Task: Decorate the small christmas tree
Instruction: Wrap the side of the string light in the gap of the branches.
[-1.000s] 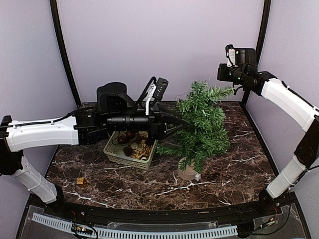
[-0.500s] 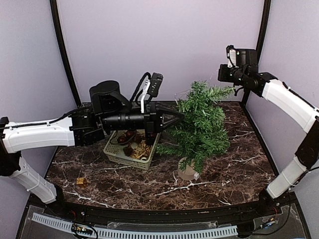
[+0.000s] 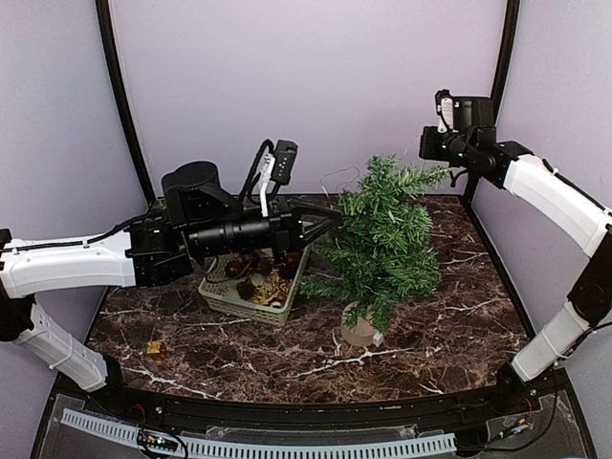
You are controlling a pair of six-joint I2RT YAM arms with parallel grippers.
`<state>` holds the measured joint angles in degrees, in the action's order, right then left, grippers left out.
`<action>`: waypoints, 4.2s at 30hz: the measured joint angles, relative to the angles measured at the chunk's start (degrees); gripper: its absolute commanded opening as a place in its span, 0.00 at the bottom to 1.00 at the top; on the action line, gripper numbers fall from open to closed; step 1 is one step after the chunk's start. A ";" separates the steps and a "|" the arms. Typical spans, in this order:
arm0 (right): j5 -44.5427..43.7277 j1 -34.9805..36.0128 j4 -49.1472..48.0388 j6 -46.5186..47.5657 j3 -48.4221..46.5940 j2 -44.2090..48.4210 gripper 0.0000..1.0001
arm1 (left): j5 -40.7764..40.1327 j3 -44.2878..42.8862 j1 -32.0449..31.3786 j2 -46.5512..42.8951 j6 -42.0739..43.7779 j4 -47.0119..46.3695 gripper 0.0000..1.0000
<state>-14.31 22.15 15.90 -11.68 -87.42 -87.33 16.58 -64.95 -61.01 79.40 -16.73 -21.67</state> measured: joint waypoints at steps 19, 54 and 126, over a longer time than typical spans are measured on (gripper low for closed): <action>-4.15 -11.56 2.54 -2.64 4.26 9.90 0.00 | 1.70 1.62 8.28 3.78 -12.20 1.16 0.06; 24.17 -13.77 24.39 -3.80 1.86 43.82 0.00 | -1.86 -20.44 10.19 -2.99 8.61 28.13 0.84; 74.73 -13.77 25.97 2.16 10.45 47.41 0.49 | -1.95 -67.89 -14.62 40.09 36.83 28.83 0.00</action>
<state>60.42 8.38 41.87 -9.52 -76.97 -39.92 14.63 -132.84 -75.64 119.48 20.10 7.16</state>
